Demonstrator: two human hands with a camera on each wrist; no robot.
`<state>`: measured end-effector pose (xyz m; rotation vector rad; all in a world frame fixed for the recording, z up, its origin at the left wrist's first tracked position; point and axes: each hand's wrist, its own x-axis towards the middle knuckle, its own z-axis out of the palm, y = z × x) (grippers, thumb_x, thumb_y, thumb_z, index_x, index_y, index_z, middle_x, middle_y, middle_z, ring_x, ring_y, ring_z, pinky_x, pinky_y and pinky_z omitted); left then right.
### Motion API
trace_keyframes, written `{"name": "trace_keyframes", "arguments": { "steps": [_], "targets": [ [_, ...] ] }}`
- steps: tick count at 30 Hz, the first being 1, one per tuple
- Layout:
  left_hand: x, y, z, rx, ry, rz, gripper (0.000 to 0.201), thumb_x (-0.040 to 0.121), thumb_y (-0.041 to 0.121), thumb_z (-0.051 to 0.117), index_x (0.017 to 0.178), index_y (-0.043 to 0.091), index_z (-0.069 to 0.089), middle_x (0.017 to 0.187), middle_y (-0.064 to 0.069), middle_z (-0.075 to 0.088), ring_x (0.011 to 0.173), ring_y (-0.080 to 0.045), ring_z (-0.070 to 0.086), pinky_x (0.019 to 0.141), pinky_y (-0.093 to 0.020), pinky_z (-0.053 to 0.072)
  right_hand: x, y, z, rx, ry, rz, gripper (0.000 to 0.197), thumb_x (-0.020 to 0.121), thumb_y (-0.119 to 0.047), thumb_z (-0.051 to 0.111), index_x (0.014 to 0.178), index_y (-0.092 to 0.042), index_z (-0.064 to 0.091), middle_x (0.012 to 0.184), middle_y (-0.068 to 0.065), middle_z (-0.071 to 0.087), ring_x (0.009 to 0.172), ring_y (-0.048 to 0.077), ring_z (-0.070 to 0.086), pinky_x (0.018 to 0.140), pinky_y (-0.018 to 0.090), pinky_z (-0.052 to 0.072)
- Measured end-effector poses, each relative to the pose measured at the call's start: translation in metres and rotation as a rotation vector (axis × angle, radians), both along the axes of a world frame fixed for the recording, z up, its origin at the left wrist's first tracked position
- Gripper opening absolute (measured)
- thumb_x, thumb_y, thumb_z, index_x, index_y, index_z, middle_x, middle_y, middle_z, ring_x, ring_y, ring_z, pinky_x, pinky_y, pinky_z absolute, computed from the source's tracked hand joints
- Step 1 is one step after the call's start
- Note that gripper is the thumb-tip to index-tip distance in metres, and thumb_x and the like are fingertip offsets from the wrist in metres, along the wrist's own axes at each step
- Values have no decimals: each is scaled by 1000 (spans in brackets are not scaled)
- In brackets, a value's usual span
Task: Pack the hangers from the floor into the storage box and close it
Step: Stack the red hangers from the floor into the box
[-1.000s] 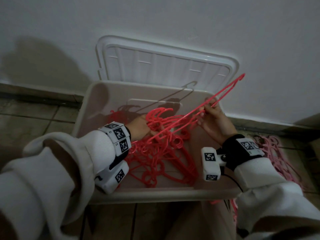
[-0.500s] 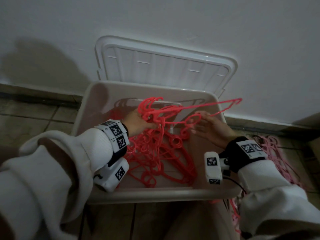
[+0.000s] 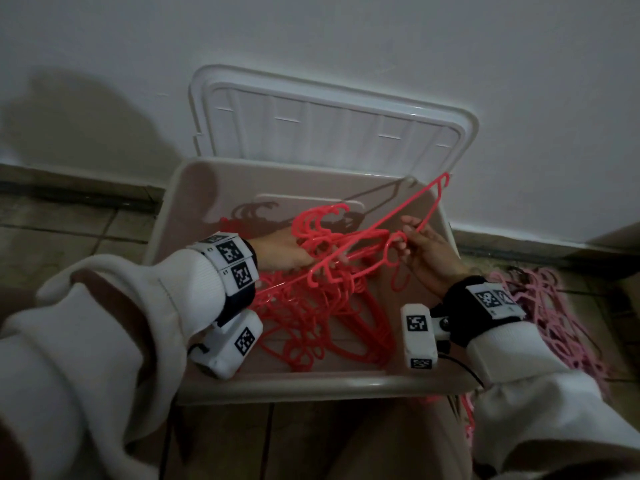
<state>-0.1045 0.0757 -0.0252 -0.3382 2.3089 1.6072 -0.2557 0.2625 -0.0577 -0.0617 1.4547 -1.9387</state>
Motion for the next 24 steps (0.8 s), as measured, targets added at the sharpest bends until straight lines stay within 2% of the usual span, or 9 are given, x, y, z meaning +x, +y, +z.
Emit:
{"name": "trace_keyframes", "arguments": {
  "steps": [3,6,9,10,13,16,20,22,24],
  "targets": [
    [0,1,3,31,-12,-22,31,80,7,68,110,15,68,103,-3,69,75,-6,61,75,-26,51,0,-3,1,-24,7,-27,23,96,1,34,88,-13,50,48,1,59,41,5,54,39,11,43],
    [-2,2,3,-11,18,-62,28,81,12,69,109,10,68,101,0,67,73,5,60,80,-17,51,-1,-7,3,-31,29,-37,23,96,1,35,86,-14,50,48,-2,59,41,4,54,41,11,45],
    [-3,1,0,-64,24,24,24,86,11,64,109,5,65,104,0,64,87,-12,61,85,-28,49,0,-8,5,-20,37,-51,23,96,0,36,85,-14,50,48,-3,59,40,3,55,41,11,46],
    [-3,3,0,-48,54,30,20,85,9,65,105,7,66,102,-1,65,88,-11,62,88,-27,50,-1,-9,5,-22,43,-55,23,96,0,35,85,-15,50,47,-3,59,40,3,55,41,11,46],
    [-3,6,2,-31,132,24,16,84,8,65,100,10,67,90,6,65,74,9,60,76,-4,45,1,-12,8,-64,69,-61,23,96,0,34,86,-15,48,48,-3,57,41,3,51,39,12,41],
    [-2,5,2,-33,106,84,20,82,17,68,101,13,68,94,6,68,81,-2,62,82,-15,47,3,-12,13,-161,90,-36,20,91,-3,39,80,-16,49,50,-2,54,44,5,47,40,13,36],
    [-1,6,4,27,93,154,11,82,11,67,80,22,65,73,16,66,65,11,59,78,-20,44,4,-5,14,-213,70,13,17,71,-10,55,61,-21,63,51,-4,53,46,6,48,44,16,41],
    [-3,10,11,18,94,184,13,85,6,62,73,11,62,48,9,55,48,15,52,67,-9,42,-2,2,11,-202,35,1,17,62,-12,64,70,-21,53,59,-4,58,54,6,56,52,19,49],
    [-4,13,14,-5,109,219,13,87,2,58,83,-10,60,32,-3,43,33,15,44,47,0,34,-6,7,7,-163,-7,7,22,65,-9,63,70,-21,45,68,-3,62,69,6,62,60,22,54]
  ]
}}
